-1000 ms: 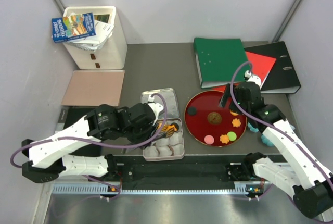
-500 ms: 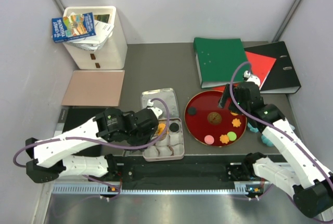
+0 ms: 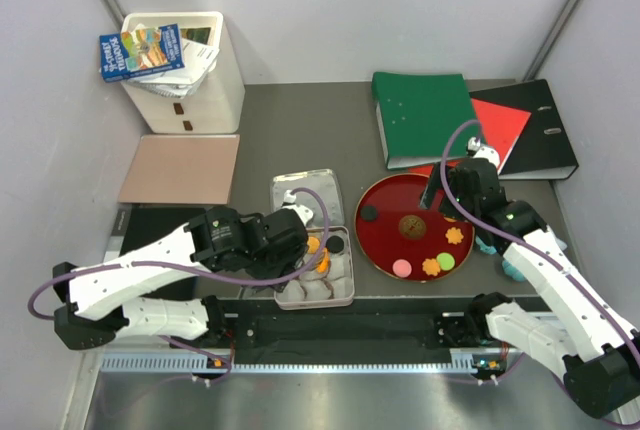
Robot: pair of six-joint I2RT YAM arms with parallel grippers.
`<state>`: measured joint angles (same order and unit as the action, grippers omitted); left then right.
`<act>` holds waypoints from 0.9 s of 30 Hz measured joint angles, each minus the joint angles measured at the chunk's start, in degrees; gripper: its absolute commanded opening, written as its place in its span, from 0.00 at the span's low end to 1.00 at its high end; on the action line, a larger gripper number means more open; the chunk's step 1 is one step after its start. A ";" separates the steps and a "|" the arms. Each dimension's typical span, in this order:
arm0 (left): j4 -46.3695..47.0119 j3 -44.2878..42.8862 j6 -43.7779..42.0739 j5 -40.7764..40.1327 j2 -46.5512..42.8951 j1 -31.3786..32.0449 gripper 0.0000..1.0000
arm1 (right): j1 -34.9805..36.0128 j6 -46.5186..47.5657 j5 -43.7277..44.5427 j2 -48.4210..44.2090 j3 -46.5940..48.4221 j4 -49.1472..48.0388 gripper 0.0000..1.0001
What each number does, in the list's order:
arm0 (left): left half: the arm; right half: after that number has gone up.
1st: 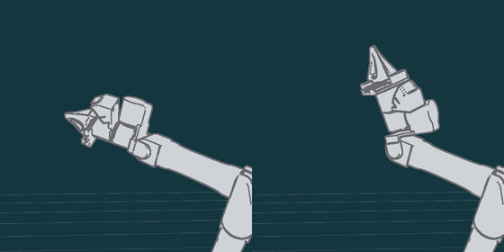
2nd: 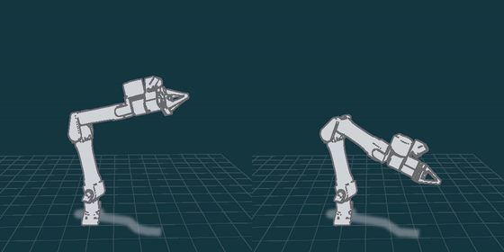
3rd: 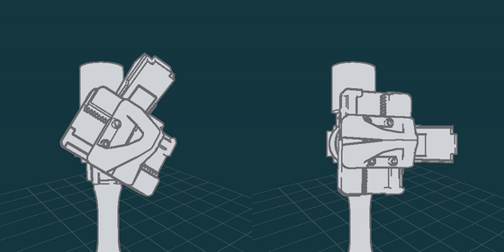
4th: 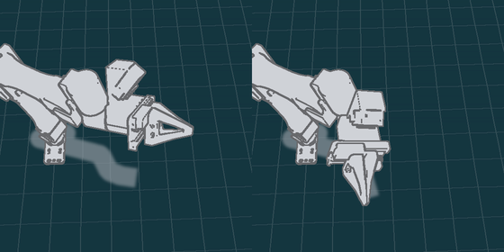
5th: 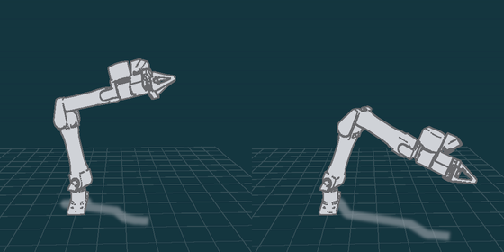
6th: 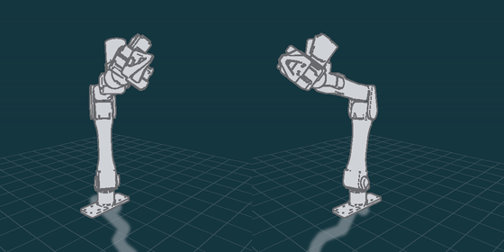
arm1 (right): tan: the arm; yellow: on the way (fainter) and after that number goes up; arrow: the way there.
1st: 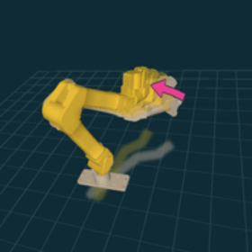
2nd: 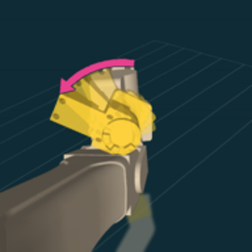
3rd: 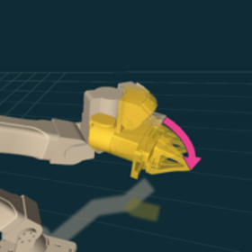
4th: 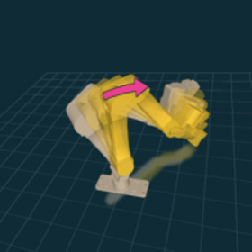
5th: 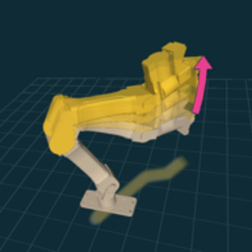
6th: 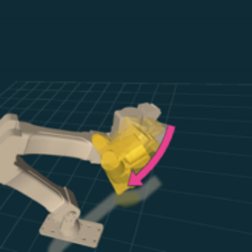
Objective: Pack the cookies
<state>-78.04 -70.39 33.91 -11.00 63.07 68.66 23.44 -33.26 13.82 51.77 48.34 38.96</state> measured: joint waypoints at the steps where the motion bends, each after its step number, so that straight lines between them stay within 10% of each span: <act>1: -0.09 -0.15 0.00 -0.26 0.13 0.00 0.60 | 0.00 0.00 0.00 0.00 0.00 -0.02 0.96; 27: 26.34 -13.70 -15.45 -3.41 29.03 0.00 0.61 | 0.00 0.04 3.19 -7.41 0.04 4.85 0.96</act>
<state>-51.70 -84.09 18.46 -14.41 92.09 68.66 23.44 -33.21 17.02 44.36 48.38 43.81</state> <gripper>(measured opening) 0.606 0.960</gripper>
